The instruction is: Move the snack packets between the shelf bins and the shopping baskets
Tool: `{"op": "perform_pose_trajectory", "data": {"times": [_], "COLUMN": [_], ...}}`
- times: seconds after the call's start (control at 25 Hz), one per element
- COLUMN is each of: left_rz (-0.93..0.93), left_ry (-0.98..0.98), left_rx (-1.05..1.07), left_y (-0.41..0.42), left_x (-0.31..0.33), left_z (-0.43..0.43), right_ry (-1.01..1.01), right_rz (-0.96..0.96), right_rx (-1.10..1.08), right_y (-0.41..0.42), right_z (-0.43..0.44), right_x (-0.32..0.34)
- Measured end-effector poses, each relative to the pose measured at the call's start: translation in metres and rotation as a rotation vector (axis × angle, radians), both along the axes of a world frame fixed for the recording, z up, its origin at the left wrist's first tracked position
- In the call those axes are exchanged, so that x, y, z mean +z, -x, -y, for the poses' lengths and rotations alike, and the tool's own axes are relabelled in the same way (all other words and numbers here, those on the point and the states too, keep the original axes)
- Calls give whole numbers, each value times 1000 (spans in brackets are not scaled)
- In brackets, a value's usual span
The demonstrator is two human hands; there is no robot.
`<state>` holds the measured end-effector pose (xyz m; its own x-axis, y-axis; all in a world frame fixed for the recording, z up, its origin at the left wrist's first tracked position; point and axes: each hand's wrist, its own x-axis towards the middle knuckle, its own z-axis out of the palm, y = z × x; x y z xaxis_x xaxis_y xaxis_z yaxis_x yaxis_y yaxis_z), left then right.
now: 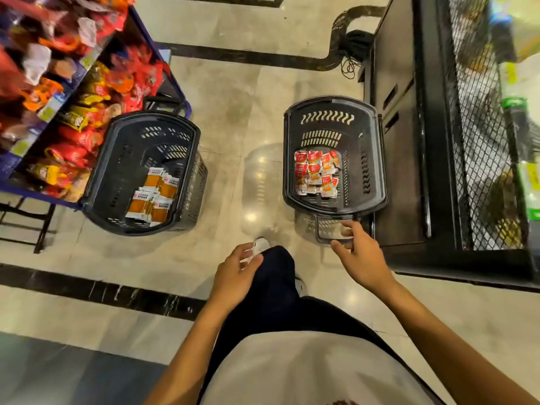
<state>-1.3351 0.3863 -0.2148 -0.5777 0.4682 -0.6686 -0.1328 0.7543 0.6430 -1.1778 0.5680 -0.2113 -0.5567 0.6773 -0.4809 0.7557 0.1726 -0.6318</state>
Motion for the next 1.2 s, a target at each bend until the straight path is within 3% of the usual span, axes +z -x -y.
{"op": "perform_pose_trajectory", "data": {"times": [0.32,0.48,0.68,0.88,1.04,1.2], "left_rz": [7,8,21,8,-124,-200], "left_ry": [32,41,57,181,253,253], "left_rx": [-185,-287,-248,-18,88,122], "left_y": [99,134,131,115,115,108], "left_x": [-30,-80,-219,-421,-545,-620], "left_z": [-173,-276,-368,-424,-445,-450], "right_ry": [57,111,199,528,431,539], "right_rz": [110,191,239,243,279,269], "right_rx": [-199,-246,-300,-423,-573,-746], "right_y": [67,103,128,144,153,170], "right_z": [-122,-192,-272,-329,-355,-352], "right_x": [-32,-78,-222,-434,-564,-643]}}
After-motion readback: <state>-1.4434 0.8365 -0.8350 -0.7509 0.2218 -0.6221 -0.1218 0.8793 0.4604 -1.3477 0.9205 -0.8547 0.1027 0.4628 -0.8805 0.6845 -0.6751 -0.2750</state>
